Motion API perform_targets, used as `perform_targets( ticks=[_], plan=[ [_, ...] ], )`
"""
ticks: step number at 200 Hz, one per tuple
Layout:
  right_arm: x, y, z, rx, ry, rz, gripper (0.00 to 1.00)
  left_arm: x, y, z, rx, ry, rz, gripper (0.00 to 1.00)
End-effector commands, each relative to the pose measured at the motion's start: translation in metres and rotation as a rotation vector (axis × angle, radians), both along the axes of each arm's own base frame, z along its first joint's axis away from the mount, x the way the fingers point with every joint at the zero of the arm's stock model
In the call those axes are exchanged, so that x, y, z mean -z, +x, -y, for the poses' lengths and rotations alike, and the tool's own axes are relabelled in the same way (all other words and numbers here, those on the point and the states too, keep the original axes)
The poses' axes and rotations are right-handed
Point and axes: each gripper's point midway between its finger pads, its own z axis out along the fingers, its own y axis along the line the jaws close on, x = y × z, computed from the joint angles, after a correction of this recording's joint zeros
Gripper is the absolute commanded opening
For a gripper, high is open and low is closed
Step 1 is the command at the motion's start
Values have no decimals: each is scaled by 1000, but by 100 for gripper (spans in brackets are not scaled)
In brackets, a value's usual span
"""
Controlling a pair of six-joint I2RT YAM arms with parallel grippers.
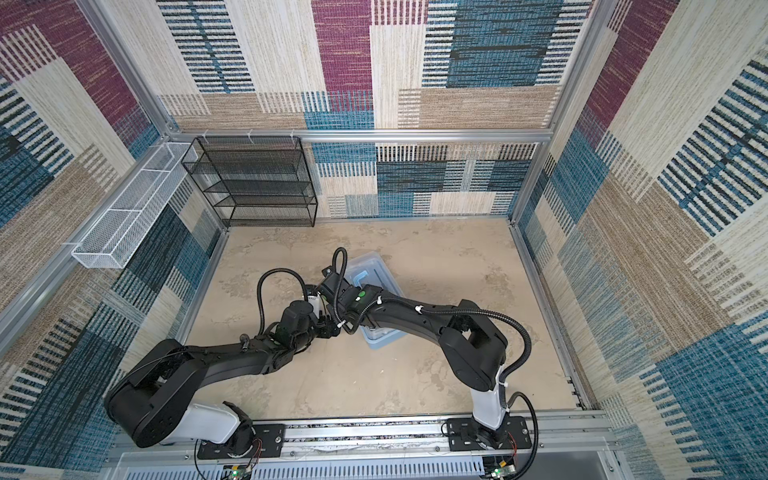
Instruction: Pack the tool kit
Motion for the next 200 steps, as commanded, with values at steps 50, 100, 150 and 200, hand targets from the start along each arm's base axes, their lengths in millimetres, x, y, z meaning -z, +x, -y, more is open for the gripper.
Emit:
perform_targets(
  ticks=[50, 100, 150, 200],
  plan=[
    [9, -2, 18, 44, -73, -6, 11, -7, 4, 6, 2, -38, 19, 84],
    [9, -2, 15, 39, -65, -7, 11, -6, 5, 5, 0, -38, 17, 84],
    [10, -2, 16, 44, -67, -8, 11, -6, 5, 6, 1, -45, 17, 84],
    [7, -2, 15, 44, -58, -5, 11, -9, 4, 6, -1, -52, 23, 84]
  ],
)
